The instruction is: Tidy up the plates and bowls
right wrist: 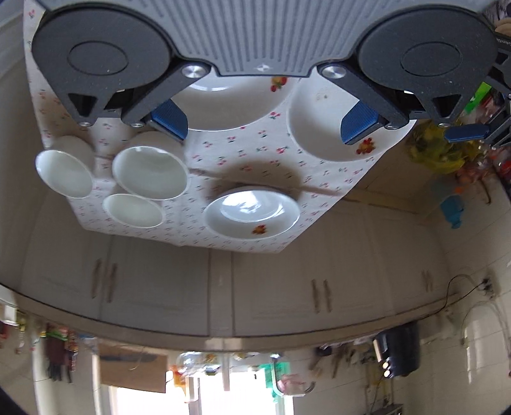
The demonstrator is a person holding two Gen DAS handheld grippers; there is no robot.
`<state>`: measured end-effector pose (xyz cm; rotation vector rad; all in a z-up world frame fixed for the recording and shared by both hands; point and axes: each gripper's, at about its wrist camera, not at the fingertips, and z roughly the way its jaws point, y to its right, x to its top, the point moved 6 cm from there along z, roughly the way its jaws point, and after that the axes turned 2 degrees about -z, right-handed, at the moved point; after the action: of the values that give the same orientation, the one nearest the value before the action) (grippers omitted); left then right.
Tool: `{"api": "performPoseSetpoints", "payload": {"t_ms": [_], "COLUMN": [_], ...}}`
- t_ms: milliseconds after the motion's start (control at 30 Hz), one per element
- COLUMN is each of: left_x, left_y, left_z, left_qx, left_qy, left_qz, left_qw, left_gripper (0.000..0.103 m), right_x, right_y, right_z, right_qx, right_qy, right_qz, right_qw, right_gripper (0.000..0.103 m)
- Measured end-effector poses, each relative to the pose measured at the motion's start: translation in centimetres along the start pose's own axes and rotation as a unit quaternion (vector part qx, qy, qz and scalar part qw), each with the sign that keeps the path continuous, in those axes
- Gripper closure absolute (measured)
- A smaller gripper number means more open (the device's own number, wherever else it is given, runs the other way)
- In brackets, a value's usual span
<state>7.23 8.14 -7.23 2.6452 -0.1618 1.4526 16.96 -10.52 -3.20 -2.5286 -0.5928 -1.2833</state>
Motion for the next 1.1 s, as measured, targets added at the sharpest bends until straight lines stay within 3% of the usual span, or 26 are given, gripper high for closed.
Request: {"api": "performPoseSetpoints", "payload": {"t_ms": [233,600,967,1100], "left_x": [-3.2,-4.1,-4.0,-3.8], "left_y": [-1.7,-2.2,-1.8,-1.7], "left_z": [0.9,3.2,4.6,4.8], "left_qx": [-0.038,-0.078,-0.104,-0.114], "left_qy": [-0.045,-0.068,-0.079,-0.080], "left_qz": [0.015,0.040,0.066,0.072], "left_qw": [0.9981,0.9938,0.9892,0.9876], "left_gripper": [0.001,0.001,0.001,0.001], "right_x": [-0.5,0.3,-0.3,-0.3], "right_y": [-1.9,-3.6,-3.5,-3.5], "right_z": [3.9,8.6,12.7,13.3], "right_qx": [0.050,0.110,0.147,0.157], "right_qy": [-0.048,-0.088,-0.150,-0.161], "right_qz": [-0.010,-0.034,-0.020,-0.018], "right_qw": [0.998,0.989,0.978,0.974], "right_gripper": [0.000,0.001,0.032,0.034]}}
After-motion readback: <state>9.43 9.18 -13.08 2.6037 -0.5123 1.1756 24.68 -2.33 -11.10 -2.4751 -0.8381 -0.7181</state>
